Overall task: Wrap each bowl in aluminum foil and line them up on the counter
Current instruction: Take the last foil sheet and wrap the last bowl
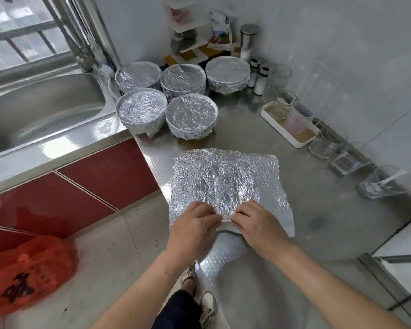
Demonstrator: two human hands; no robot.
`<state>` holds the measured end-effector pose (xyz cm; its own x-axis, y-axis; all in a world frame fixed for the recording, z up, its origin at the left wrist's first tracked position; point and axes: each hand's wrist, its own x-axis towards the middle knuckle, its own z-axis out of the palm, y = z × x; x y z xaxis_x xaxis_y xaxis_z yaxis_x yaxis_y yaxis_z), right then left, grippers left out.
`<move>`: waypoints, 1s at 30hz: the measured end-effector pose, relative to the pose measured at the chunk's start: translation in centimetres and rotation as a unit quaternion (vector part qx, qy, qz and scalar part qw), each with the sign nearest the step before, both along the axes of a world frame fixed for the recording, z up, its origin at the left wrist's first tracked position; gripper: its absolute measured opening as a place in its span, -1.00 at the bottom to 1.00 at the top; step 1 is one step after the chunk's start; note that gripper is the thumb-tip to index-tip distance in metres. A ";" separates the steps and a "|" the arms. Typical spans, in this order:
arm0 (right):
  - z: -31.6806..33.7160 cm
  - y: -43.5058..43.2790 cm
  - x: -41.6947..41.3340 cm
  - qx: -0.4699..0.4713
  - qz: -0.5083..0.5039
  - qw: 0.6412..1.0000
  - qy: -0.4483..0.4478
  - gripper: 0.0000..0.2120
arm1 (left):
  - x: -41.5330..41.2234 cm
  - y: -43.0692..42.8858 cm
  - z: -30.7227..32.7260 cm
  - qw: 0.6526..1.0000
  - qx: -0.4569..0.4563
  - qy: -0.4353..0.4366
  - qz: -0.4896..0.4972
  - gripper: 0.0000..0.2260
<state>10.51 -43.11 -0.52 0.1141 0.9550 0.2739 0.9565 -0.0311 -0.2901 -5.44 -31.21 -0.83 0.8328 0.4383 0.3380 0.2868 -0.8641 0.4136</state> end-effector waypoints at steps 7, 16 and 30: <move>0.3 0.2 0.4 0.010 0.038 0.991 -0.129 -0.90 | 0.5 0.5 0.3 0.996 0.059 0.025 -0.056 -0.77; 0.5 0.5 1.4 0.061 0.026 0.987 -0.145 -0.77 | 2.1 1.5 0.5 0.990 0.111 0.022 -0.086 -0.83; 0.9 -2.1 3.1 0.022 -0.032 0.994 -0.104 -0.87 | 4.0 -1.6 1.6 0.998 0.007 0.047 -0.035 -0.78</move>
<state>13.62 -45.25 0.43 0.1116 0.9339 0.3398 0.9923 -0.0862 -0.0889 -1.42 -32.81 0.80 0.8899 0.3728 0.2629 0.2618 -0.8893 0.3751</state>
